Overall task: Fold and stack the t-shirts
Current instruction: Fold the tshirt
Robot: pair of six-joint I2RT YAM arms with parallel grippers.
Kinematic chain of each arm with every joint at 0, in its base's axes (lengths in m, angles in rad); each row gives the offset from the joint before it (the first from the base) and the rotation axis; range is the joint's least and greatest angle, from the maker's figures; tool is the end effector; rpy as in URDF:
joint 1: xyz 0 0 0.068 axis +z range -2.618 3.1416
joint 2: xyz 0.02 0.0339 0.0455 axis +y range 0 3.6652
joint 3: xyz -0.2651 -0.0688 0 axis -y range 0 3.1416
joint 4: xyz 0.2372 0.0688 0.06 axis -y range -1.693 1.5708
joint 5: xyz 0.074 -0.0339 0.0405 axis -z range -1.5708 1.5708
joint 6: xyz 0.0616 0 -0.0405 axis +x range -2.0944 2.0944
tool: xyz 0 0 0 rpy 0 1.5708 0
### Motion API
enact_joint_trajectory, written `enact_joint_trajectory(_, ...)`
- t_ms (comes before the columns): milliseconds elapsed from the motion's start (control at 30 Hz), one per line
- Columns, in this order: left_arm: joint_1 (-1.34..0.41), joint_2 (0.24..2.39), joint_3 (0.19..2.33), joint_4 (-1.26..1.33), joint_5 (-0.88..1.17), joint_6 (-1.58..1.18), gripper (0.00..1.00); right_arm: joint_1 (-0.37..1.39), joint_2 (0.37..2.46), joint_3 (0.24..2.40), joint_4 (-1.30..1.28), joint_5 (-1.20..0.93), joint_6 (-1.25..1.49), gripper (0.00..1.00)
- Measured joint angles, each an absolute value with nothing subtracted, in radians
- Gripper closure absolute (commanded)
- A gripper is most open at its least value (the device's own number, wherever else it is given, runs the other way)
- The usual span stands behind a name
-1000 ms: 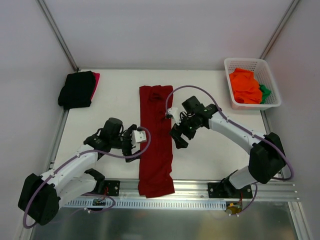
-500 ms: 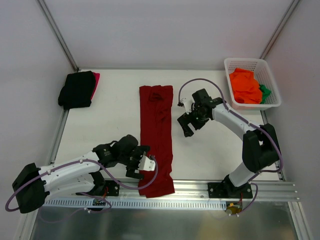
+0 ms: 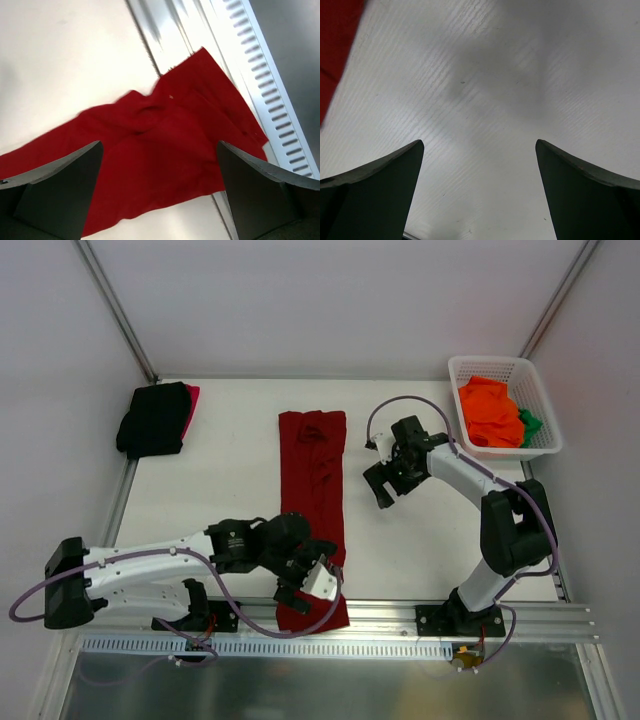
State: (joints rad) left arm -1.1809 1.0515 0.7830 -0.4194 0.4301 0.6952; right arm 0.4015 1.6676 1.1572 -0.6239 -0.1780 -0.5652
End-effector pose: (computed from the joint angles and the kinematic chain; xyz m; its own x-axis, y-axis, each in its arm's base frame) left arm 0.0650 -0.2257 0.2560 0.4316 0.4814 -0.7629 0.8942 -0.3397 0.2916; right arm 0.3076 0.1424 0.1918 -0.4615 -0.7686 -0.4430 -0.8298 0.5507 -0.0909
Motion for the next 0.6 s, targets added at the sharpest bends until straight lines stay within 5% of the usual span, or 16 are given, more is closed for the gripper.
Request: enact_joint_trajectory(600,-1.505,1.267,0.737,-0.493,0.282,0.748,0.02,0.402,1.668,1.155,-0.606,-0.130,-0.566,0.01)
